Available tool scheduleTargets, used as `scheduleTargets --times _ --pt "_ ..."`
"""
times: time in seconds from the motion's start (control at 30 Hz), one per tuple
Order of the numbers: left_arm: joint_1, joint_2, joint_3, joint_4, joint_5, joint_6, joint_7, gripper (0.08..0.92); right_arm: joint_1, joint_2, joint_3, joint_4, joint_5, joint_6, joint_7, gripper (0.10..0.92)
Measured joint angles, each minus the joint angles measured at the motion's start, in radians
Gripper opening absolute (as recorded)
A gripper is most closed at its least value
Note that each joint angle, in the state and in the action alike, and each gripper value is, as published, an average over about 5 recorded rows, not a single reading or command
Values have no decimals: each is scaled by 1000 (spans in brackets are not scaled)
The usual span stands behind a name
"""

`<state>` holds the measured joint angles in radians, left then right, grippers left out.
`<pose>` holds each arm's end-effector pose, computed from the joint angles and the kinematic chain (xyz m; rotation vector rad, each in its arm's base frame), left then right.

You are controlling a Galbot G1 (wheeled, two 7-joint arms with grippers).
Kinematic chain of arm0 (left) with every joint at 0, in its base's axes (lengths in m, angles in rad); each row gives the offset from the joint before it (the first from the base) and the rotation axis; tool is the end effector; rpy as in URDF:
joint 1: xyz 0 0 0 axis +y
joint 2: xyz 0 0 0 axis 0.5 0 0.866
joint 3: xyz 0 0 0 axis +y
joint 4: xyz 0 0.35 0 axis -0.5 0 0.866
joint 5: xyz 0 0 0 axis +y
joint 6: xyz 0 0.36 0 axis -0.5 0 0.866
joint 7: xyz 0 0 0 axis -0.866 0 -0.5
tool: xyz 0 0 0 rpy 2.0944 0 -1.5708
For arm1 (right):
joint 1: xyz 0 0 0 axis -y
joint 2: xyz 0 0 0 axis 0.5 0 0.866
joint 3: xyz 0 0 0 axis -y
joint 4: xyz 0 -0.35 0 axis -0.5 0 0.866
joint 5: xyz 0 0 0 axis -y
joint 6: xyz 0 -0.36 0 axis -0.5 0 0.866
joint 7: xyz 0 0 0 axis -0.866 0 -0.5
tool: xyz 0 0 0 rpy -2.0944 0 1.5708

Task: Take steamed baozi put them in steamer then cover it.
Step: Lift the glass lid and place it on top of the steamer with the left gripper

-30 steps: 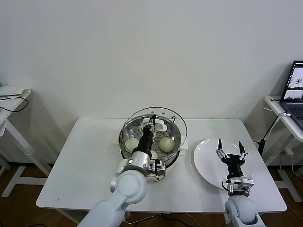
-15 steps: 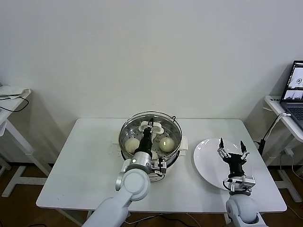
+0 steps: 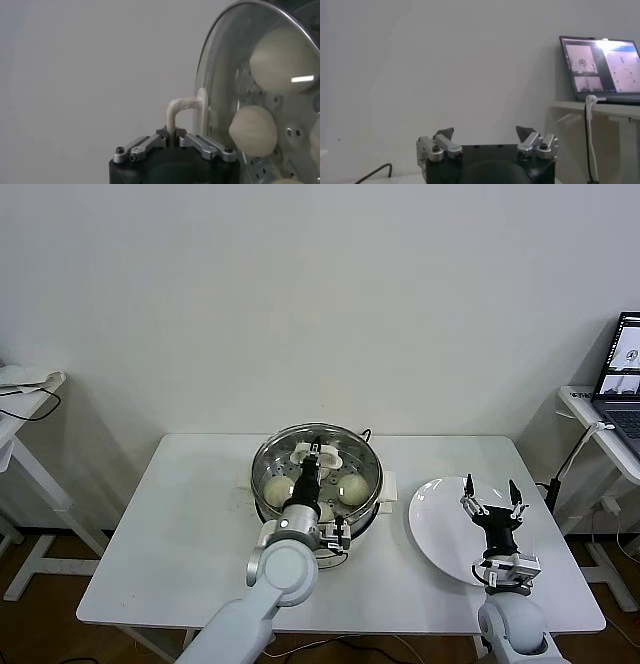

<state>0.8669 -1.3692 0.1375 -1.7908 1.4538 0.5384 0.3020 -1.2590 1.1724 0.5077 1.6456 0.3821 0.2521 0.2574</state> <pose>0.3282 -0.1570 -0.2544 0.1792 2.1375 2.1721 0.2879 -0.1201 -0.3688 0.3211 3.0213 0.0121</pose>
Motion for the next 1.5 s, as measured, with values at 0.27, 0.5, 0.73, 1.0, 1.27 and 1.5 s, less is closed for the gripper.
scheduleTargets --times 0.27,0.5,0.73,1.0,1.27,1.5 --pt "1 -5 0 4 -6 1 1 194 8 1 -2 -8 -2 2 -2 823" --pt "4 -4 0 14 -10 -1 1 194 11 2 -4 -11 -3 3 -3 823" --pt "5 -6 0 22 -12 -4 -3 194 11 3 -4 -12 -6 4 -3 823" --pt "7 -9 -4 24 -18 -10 -5 194 12 1 -2 -12 -6 7 -4 823" --pt "13 -10 -5 23 -20 -14 0 312 14 0 -2 -12 -6 7 -4 823" --pt "23 -9 -8 13 -18 -13 -4 500 13 1 -3 -11 -6 7 -4 823"
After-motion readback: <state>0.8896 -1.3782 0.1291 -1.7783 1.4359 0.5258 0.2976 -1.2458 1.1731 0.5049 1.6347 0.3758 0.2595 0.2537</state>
